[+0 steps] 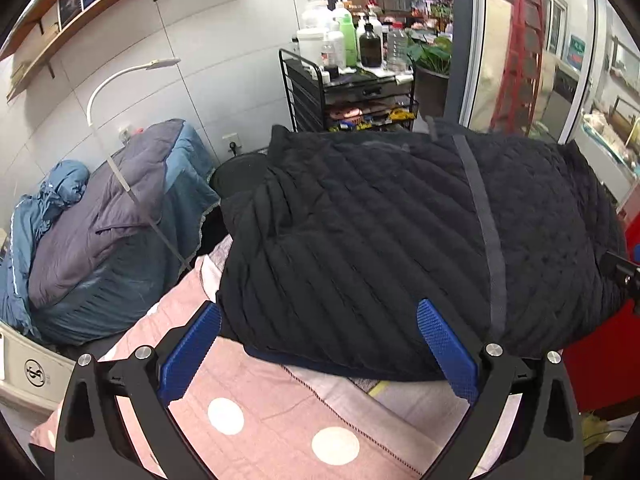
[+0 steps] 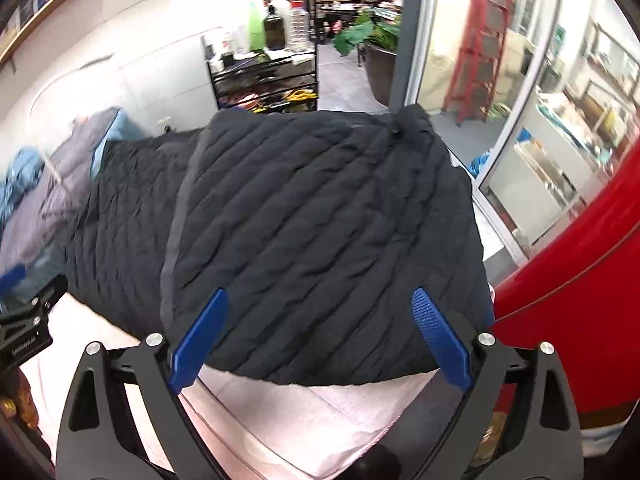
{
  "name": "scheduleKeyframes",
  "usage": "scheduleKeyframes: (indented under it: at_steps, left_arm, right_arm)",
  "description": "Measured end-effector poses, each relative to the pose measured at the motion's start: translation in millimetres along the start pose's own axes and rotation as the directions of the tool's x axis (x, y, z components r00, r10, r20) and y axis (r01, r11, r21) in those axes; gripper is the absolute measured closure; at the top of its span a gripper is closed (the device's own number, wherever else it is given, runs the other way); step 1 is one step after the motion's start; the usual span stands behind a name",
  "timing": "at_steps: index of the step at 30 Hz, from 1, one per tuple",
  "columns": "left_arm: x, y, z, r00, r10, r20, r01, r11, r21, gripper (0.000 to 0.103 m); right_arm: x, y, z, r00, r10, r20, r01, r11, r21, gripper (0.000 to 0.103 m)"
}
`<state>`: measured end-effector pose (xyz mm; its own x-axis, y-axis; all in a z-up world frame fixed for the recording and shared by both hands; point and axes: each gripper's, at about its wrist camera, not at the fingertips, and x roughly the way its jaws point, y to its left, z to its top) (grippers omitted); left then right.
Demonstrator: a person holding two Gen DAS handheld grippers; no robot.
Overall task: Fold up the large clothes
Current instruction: 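Pull both open tools back from the folded black jacket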
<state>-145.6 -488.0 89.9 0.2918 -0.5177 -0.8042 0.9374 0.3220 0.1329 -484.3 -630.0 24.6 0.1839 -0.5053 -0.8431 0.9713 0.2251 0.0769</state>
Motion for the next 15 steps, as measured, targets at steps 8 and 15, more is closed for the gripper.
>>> scheduleKeyframes:
  at_steps: [8,15]
  left_arm:
    - [5,-8,-6,0.996,-0.053,-0.075,0.054,0.999,0.011,0.006]
    - [4,-12,-7,0.994,-0.057,-0.096,0.059,0.998,0.018,0.006]
  right_arm:
    - [-9,15,-1,1.0,-0.003,-0.003,0.003,0.999,-0.042,0.011]
    - [-7,16,-4,0.999,-0.035,-0.03,0.033,0.998,-0.054,0.011]
